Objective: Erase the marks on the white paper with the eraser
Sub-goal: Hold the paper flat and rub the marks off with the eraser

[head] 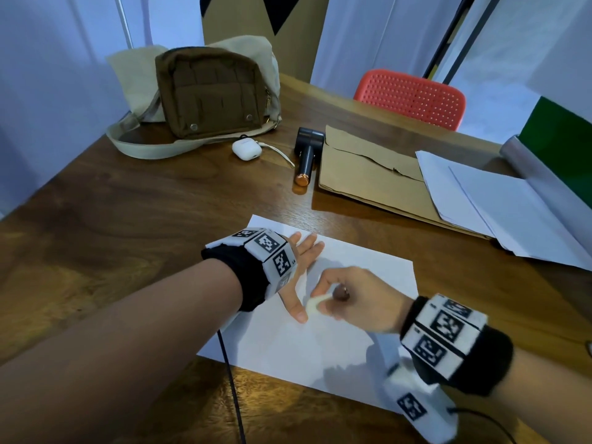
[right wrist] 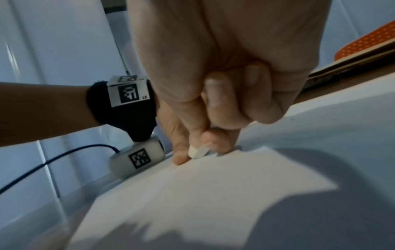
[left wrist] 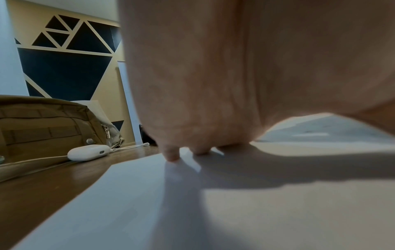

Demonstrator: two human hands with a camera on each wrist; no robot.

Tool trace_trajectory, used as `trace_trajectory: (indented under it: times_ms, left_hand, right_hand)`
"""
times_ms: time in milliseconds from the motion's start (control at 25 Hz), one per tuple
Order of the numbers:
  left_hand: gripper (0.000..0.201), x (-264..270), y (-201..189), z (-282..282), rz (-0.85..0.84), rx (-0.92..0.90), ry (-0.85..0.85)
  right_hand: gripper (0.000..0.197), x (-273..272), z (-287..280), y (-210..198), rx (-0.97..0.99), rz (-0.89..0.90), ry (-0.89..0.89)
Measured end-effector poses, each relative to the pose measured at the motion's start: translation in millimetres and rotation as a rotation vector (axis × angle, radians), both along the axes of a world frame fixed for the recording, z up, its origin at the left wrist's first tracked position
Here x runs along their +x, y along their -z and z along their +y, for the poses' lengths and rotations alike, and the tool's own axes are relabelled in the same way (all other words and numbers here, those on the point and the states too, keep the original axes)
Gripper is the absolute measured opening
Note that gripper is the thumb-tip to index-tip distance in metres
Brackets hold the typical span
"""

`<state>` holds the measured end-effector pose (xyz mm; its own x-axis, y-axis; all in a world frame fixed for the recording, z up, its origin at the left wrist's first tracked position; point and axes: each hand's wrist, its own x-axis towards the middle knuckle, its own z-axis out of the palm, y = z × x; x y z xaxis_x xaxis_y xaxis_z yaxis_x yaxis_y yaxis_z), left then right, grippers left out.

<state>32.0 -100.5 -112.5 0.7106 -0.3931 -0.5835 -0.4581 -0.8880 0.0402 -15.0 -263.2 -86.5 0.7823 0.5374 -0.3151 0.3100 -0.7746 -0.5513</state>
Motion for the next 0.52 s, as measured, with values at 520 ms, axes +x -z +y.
trace_trajectory:
  times_ms: [520]
  left_hand:
    - [0.135, 1.3, 1.5, 1.4, 0.018, -0.002, -0.02]
  right_hand:
    - [0.011, -0.6, -21.2, -14.5, -0.132, 0.143, -0.075]
